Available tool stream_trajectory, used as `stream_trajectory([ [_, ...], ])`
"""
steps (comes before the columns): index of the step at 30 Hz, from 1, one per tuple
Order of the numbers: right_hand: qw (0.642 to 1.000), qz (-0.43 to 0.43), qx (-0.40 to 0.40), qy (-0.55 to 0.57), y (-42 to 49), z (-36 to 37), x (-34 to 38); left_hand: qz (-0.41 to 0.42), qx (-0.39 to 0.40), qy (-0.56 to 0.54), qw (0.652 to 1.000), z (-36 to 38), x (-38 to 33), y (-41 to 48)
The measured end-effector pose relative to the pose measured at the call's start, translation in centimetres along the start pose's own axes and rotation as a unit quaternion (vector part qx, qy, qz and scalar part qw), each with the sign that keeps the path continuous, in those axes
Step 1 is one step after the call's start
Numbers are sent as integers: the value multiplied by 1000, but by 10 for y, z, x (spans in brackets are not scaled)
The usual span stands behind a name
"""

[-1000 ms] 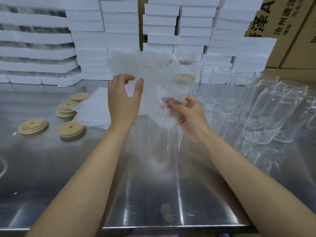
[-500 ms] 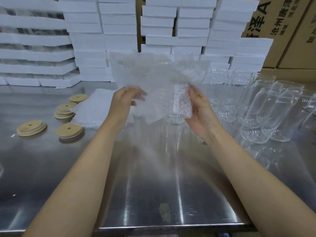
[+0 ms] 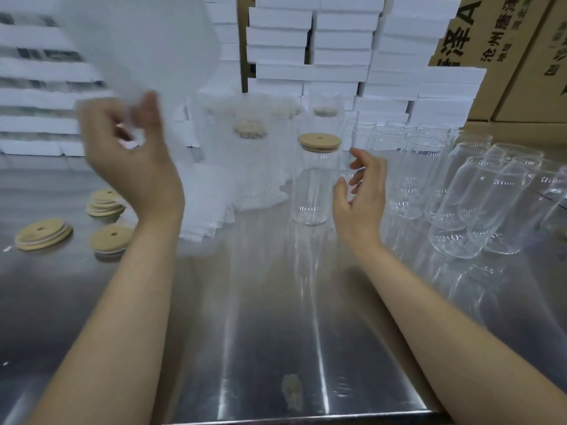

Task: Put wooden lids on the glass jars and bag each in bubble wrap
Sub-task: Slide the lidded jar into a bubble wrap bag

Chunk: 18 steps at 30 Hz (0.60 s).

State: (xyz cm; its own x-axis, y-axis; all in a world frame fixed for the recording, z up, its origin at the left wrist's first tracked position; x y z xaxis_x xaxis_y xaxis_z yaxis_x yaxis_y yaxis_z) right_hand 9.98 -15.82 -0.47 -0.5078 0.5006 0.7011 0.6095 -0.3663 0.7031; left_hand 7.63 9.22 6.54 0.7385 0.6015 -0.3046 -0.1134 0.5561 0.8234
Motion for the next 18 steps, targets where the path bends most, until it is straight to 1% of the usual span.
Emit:
stream_trajectory([
  [1,999,-13,23,24,-2,0,2,71,72,11,995,4,-8,-7],
  [2,996,-18,65,59,-3,1,5,132,157,7,979,9,-15,-15],
  [3,987,-13,126,97,-6,3,9,163,251,-5,954,14,-22,-25],
  [4,970,8,202,137,-9,5,13,161,349,-10,923,19,-26,-35],
  [5,945,36,275,171,-14,8,17,134,444,-2,886,24,-30,-45],
  [6,922,59,333,189,-19,11,20,97,523,15,847,27,-32,-54],
  [7,908,78,366,191,-24,14,21,57,579,26,813,30,-32,-63],
  [8,907,92,371,178,-25,16,21,19,611,24,791,30,-30,-69],
  [9,912,107,358,170,-25,17,21,-20,624,11,781,29,-28,-73],
  [11,916,172,316,176,-19,16,18,-98,630,-21,770,25,-22,-72],
  [13,918,224,272,184,-12,14,12,-155,633,-40,757,23,-17,-68],
  [14,926,224,252,170,-10,12,10,-170,630,-42,757,22,-14,-68],
  [15,941,205,229,142,-9,10,7,-180,622,-39,761,22,-10,-68],
  [17,974,127,171,77,-9,4,6,-192,604,-25,773,22,-5,-69],
  [18,984,84,141,66,-8,1,7,-192,600,-19,776,21,-2,-70],
])
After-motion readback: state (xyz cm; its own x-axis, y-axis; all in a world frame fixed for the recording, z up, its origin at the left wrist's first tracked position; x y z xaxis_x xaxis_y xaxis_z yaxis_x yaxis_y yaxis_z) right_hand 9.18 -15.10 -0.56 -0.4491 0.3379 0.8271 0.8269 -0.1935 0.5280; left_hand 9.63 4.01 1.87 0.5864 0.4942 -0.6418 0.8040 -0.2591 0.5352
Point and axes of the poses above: each hand's wrist, its own y-axis towards the middle knuckle, its own z-axis out of the palm, x = y × z, the point moved 1 cm from there along y, towards the middle knuckle, and after that the axes turned 8 degrees about z, right-handed, at the moved point
